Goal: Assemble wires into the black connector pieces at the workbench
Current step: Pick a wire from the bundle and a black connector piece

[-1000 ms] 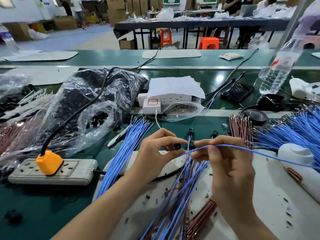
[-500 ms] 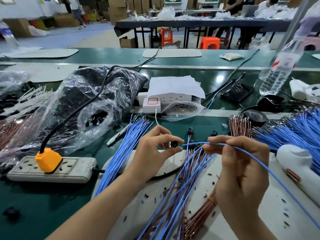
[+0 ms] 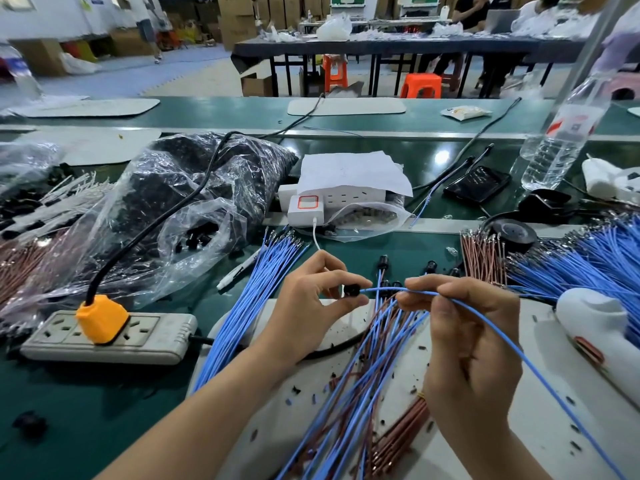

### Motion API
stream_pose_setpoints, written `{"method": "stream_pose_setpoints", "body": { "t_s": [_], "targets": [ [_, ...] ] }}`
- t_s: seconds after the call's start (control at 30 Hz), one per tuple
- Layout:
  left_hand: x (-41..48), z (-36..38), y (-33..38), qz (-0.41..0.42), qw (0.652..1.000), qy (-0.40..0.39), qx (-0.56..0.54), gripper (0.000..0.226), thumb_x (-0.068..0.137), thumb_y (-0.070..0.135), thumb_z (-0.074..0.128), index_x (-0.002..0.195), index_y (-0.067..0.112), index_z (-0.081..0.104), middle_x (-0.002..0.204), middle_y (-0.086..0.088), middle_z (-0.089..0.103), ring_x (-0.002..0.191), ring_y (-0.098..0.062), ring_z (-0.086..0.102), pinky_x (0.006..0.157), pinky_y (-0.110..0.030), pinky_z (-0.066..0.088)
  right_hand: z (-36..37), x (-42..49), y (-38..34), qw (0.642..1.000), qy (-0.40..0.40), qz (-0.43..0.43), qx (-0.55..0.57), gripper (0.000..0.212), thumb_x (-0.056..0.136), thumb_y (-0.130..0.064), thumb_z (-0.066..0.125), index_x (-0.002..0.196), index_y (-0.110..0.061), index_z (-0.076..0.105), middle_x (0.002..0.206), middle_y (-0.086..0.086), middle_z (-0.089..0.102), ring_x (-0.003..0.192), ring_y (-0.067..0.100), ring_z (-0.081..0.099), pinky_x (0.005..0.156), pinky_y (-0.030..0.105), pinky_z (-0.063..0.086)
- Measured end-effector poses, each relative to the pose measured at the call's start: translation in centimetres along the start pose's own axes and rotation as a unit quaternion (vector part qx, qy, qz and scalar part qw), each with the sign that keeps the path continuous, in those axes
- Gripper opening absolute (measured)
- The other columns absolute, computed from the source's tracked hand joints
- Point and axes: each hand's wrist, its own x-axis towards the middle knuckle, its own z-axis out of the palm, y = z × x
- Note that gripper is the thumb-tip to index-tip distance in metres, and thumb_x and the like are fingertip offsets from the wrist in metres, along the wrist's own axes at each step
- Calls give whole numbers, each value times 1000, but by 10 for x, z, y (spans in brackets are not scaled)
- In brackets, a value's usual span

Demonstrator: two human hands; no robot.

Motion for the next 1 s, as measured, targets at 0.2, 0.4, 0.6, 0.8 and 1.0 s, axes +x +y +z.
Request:
{"method": "stream_pose_setpoints", "body": {
  "t_s": [0.2, 0.4, 0.6, 0.8, 1.0],
  "targets": [
    [1, 0, -2, 9, 1000, -6, 24, 30, 72, 12, 79, 100, 19, 75, 88, 6, 51, 71, -17, 54, 70, -32, 51, 5, 4, 0, 996, -30, -33, -71, 13, 100, -17, 38, 97, -22, 49, 93, 3, 64, 75, 11, 68, 73, 16, 53],
    [1, 1, -2, 15, 999, -18, 26, 34, 74, 11, 78, 107, 19, 72, 88, 4, 52, 77, -9, 55, 77, -22, 49, -1, -2, 4, 992, -60, -25, -106, 10, 98, -16, 42, 102, -19, 50, 98, -3, 63, 84, 15, 67, 70, 35, 55],
    [1, 2, 1, 35, 998, -29, 33, 34, 76, 16, 75, 110, 20, 71, 87, 8, 50, 76, -2, 50, 74, -13, 41, 1, -1, 11, 985, -112, 38, -124, 7, 97, -19, 46, 99, -21, 53, 96, -11, 66, 87, 2, 67, 73, 18, 52],
    [-2, 3, 1, 33, 998, -53, -13, 35, 74, 19, 78, 108, 18, 71, 83, 6, 65, 75, -3, 61, 77, -13, 46, 1, 0, 22, 967, -97, 193, -134, 12, 90, -6, 62, 85, -17, 63, 80, -5, 66, 79, 11, 66, 72, 36, 55],
    [-5, 3, 1, -24, 996, -74, -47, 22, 73, 33, 74, 74, 23, 55, 72, 2, 69, 58, -14, 62, 67, -32, 53, -8, 8, 23, 944, -88, 315, -44, 17, 83, -2, 69, 76, -19, 70, 80, 0, 72, 78, 20, 69, 78, 44, 56]
  ]
}}
